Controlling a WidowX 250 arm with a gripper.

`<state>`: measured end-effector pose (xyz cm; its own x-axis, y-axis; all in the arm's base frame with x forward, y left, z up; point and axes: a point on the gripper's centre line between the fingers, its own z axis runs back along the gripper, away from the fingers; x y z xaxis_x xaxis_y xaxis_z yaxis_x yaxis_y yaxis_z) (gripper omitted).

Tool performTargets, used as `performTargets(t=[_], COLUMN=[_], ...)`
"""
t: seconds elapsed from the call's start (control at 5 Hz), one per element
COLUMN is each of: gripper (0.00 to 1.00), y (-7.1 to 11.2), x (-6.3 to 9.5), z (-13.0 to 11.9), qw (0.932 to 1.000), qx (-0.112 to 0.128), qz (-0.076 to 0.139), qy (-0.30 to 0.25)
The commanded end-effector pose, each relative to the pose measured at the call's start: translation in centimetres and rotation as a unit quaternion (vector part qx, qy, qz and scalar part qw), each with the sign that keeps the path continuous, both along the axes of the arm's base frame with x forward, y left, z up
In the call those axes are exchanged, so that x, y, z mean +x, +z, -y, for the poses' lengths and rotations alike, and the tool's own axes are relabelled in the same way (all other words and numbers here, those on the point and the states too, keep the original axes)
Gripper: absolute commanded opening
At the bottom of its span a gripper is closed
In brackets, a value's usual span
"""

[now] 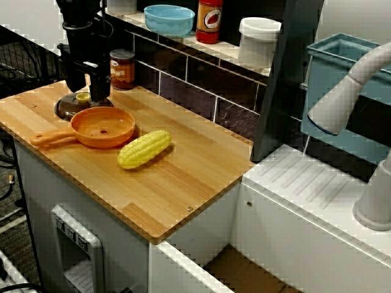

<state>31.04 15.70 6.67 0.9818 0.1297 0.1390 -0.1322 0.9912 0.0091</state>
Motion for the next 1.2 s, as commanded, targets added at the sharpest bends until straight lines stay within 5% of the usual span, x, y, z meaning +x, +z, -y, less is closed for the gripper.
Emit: performTargets(t=[0.0,1.0], gripper=[1.0,1.0], y=[1.5,-0.4], x=[0.4,0.6], z=[-1.9,-3.0], qw=[0.9996,0.9988], qx=[0.018,0.043], qz=[0.021,0.023], qy=[-0.004,0.004])
